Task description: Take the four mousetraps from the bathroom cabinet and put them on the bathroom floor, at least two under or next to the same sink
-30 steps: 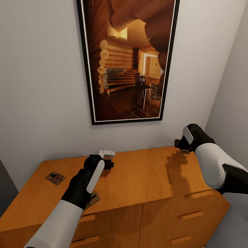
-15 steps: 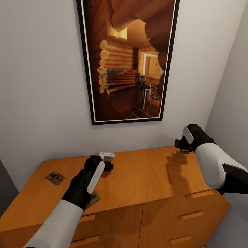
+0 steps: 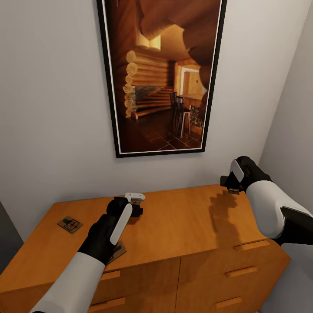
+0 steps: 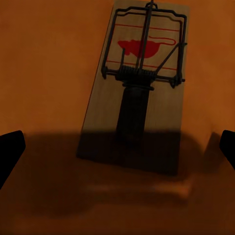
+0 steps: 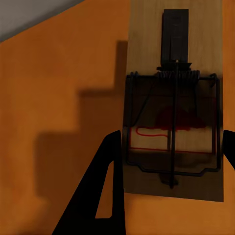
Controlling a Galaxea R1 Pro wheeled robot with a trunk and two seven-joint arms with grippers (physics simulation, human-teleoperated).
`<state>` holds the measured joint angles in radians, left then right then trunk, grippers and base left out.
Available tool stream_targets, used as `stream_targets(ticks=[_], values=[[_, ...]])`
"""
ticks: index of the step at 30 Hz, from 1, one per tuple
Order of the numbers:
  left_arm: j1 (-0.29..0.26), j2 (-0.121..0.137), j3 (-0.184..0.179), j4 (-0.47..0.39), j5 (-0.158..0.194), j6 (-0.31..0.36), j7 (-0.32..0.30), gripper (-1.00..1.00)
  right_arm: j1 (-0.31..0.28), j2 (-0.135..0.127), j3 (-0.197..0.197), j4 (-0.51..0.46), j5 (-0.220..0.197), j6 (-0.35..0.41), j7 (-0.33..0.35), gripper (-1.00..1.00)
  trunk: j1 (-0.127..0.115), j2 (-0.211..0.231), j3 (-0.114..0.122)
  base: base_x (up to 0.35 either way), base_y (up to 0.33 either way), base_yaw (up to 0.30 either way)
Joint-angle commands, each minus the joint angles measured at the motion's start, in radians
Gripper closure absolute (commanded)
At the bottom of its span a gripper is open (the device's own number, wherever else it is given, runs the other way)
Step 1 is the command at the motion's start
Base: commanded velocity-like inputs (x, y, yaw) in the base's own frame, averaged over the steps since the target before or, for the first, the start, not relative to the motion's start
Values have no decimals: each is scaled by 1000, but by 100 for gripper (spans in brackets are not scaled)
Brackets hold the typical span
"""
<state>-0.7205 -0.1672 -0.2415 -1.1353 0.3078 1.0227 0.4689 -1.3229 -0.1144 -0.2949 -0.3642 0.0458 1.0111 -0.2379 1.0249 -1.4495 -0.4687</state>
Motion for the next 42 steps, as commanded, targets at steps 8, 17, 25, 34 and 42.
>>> stream_targets(ticks=[8,17,25,34,42], values=[[0,1,-1,9,8,4,11,-100,-1,1,-8,-1,3,3,-2,100,0,0,-1,0,0,0],[0,1,-1,9,5,4,11,-100,-1,1,-8,-1,3,3,-2,100,0,0,-1,0,0,0],[0,2,-1,9,4,4,11,-100,-1,1,-7,-1,3,3,-1,100,0,0,-1,0,0,0],[0,2,-1,9,4,4,11,-100,-1,1,-7,-1,3,3,-1,100,0,0,-1,0,0,0],[0,1,-1,8,1,4,11,-100,-1,2,-7,-1,3,3,-1,100,0,0,-1,0,0,0]])
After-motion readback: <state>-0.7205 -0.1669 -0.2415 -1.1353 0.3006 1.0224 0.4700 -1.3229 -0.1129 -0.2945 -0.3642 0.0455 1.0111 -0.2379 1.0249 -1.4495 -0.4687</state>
